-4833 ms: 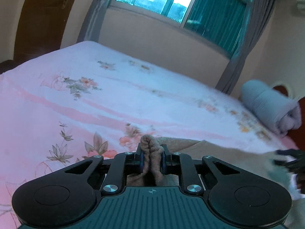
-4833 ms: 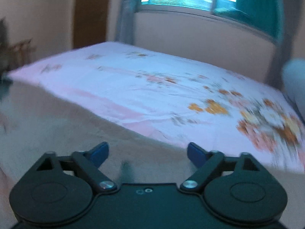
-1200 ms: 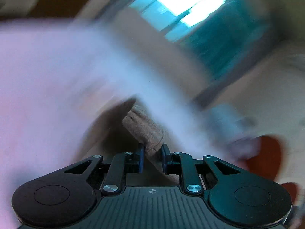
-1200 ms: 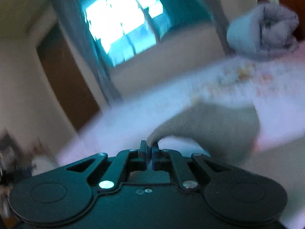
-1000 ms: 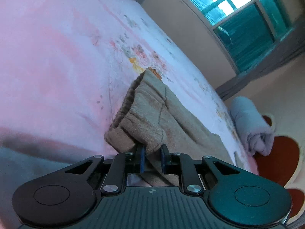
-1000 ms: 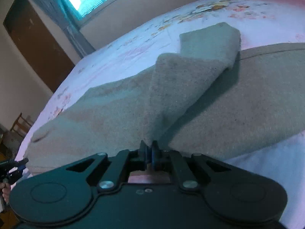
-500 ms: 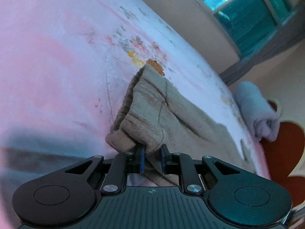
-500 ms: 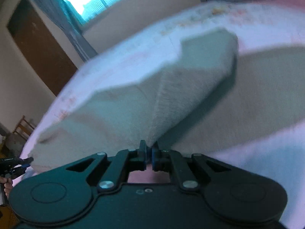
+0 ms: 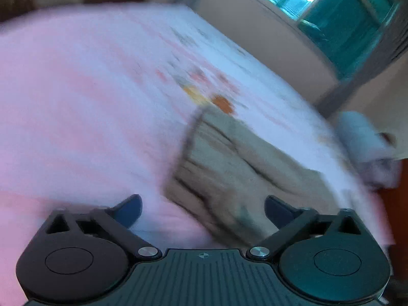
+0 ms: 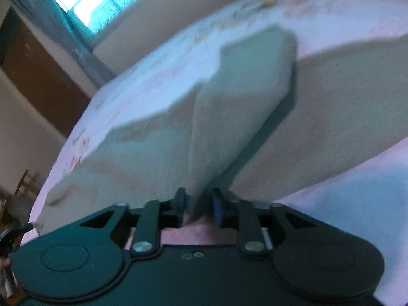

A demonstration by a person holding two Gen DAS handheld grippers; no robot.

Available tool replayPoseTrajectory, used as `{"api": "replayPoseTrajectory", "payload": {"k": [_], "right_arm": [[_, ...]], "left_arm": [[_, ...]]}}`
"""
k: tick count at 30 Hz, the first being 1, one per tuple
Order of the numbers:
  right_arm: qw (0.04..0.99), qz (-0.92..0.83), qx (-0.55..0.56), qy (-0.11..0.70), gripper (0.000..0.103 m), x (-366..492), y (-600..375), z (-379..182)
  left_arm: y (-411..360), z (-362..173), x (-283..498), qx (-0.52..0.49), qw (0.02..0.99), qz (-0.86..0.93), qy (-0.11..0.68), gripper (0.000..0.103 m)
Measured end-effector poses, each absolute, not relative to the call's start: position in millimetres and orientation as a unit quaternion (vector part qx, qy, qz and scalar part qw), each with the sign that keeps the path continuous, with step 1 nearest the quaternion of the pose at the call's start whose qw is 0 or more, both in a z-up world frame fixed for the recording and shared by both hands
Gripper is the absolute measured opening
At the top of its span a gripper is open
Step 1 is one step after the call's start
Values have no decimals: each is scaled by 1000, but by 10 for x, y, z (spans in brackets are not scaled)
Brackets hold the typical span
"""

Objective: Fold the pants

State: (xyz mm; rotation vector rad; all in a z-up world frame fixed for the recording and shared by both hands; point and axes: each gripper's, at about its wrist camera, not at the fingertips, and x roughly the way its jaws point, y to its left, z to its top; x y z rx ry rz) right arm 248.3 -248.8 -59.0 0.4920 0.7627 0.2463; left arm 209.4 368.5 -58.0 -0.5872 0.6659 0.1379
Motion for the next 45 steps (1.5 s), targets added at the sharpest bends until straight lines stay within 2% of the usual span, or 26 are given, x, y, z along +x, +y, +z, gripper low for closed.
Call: {"api": "replayPoseTrajectory", "payload": {"k": [4, 8, 15, 21, 23, 33, 35, 37, 39, 40, 41, 42, 45], "right_arm": [[914, 91, 240, 313, 26, 2278, -2833, -312], [926, 68, 239, 284, 28, 2209, -3090, -123], [939, 78, 204, 265, 33, 2331, -3148, 145], [952, 78, 123, 268, 38, 2318, -3070, 219], [955, 78, 98, 270, 38, 2362, -3008, 228], [949, 105, -17, 295, 38, 2844, -2325, 18], [951, 85, -51, 294, 41, 2980, -2192, 1], [944, 70, -93, 310, 49, 3172, -2085, -57], [929, 54, -136, 339, 42, 3344, -2035, -150], [923, 46, -149, 353, 21, 3402, -2065, -184], [922, 44, -138, 358, 5, 3415, -2147, -195], [923, 38, -125, 362, 0, 3404, -2258, -195], [927, 23, -72, 368, 0, 3222, -2704, -208]], "left_arm": [[3424, -330, 1938, -242, 919, 96, 297, 103], [2840, -141, 1961, -187, 937, 97, 279, 103], [1345, -277, 2455, -108, 937, 41, 329, 103], [425, -391, 2599, -49, 938, 25, 341, 103], [291, -568, 2672, -16, 927, 50, 372, 103], [140, -760, 2592, -2, 936, 81, 343, 103], [150, -773, 2611, -4, 936, 77, 343, 103], [162, -787, 2649, -3, 936, 76, 344, 103], [171, -786, 2655, -5, 936, 73, 345, 103], [170, -792, 2664, -5, 936, 72, 346, 103], [178, -790, 2663, -7, 935, 70, 346, 103], [184, -792, 2668, -8, 936, 69, 346, 103], [190, -804, 2657, -9, 937, 66, 343, 103]]}}
